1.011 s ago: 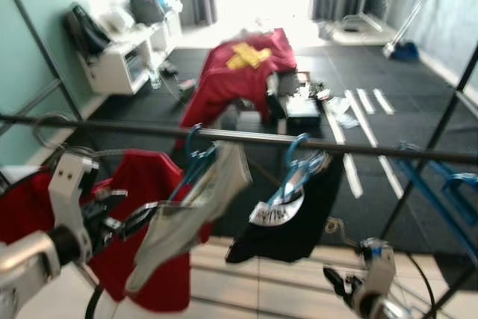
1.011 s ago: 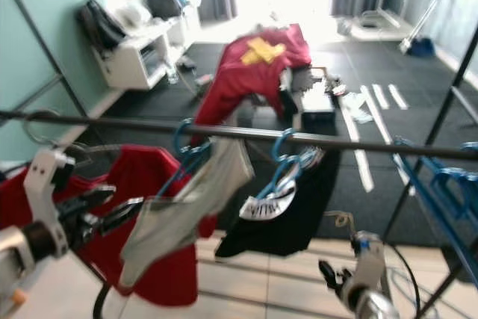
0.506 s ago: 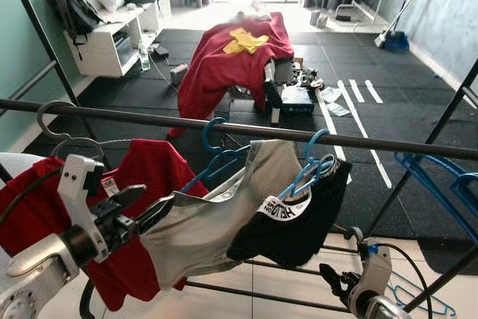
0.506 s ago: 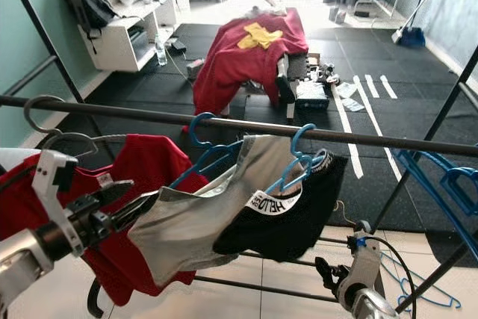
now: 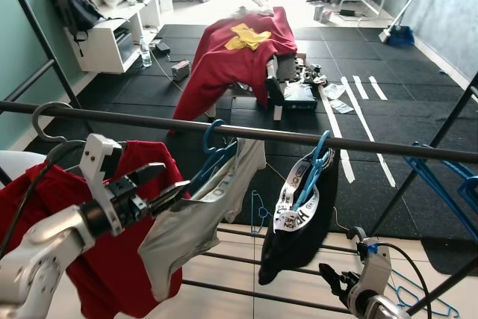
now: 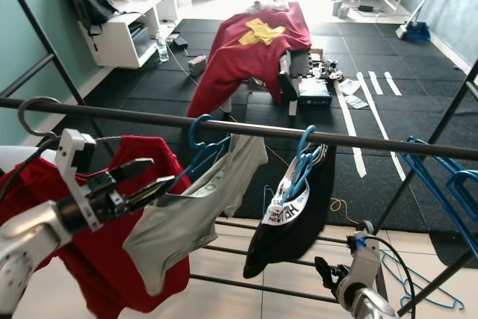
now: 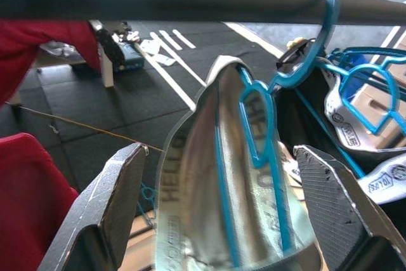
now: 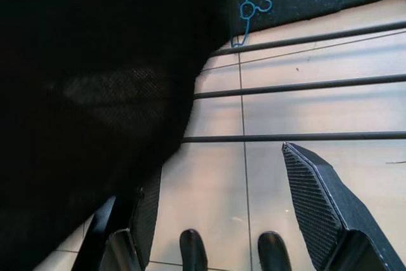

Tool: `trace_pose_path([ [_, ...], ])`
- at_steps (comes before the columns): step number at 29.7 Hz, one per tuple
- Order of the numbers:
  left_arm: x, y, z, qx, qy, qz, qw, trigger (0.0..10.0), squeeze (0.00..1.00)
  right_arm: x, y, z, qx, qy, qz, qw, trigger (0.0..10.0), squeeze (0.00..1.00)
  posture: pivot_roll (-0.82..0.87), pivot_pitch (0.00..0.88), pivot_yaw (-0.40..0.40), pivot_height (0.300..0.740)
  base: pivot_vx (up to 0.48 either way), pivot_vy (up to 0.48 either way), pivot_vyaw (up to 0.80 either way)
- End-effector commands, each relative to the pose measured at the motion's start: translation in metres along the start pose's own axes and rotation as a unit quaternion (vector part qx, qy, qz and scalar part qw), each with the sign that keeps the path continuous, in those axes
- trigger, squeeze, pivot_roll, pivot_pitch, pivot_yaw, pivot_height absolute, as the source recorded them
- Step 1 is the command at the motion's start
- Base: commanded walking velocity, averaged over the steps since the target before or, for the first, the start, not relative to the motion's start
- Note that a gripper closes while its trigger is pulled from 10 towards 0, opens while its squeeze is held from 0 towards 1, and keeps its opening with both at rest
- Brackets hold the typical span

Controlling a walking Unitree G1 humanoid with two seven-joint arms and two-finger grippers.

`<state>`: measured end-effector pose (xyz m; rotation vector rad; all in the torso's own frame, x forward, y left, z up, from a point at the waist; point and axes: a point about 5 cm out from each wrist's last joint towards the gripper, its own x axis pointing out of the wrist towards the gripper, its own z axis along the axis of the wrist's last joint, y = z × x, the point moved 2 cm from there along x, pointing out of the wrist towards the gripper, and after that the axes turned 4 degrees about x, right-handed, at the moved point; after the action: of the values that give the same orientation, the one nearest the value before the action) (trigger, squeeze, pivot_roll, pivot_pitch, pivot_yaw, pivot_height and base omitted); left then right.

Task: Hang hanger

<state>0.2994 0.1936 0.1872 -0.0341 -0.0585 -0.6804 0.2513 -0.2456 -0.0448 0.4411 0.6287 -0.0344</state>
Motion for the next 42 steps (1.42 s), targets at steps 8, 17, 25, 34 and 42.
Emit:
trace_pose_path([
  [8, 0.026, 0.014, -0.004, 0.024, -0.022, 0.041, 0.999, 10.0, 0.00, 0.002, 0.006, -0.005, 0.009, 0.002, 0.004, 1.000, 10.0, 0.00, -0.07, 0.000, 0.035, 0.740, 0.000, 0.000, 0.00],
  [17, 0.044, -0.001, 0.021, 0.048, -0.093, 0.018, 0.994, 10.0, 0.00, 0.005, 0.012, -0.002, 0.008, -0.003, 0.009, 1.000, 10.0, 0.00, -0.07, 0.000, 0.045, 0.740, 0.000, 0.000, 0.00],
  [25, 0.049, -0.008, 0.020, 0.065, -0.080, -0.014, 0.995, 10.0, 0.00, 0.007, 0.015, 0.001, 0.007, -0.008, 0.012, 1.000, 10.0, 0.00, -0.08, 0.000, 0.050, 0.740, 0.000, 0.000, 0.00],
  [34, 0.026, -0.036, -0.012, 0.083, 0.005, -0.149, 0.985, 10.0, 0.00, 0.008, 0.018, 0.003, 0.007, -0.013, 0.017, 1.000, 10.0, 0.00, -0.08, 0.000, 0.055, 0.740, 0.000, 0.000, 0.00],
  [42, 0.010, -0.017, 0.001, 0.086, -0.009, -0.130, 0.988, 10.0, 0.00, 0.009, 0.019, 0.004, 0.007, -0.015, 0.020, 1.000, 10.0, 0.00, -0.08, 0.000, 0.057, 0.740, 0.000, 0.000, 0.00],
])
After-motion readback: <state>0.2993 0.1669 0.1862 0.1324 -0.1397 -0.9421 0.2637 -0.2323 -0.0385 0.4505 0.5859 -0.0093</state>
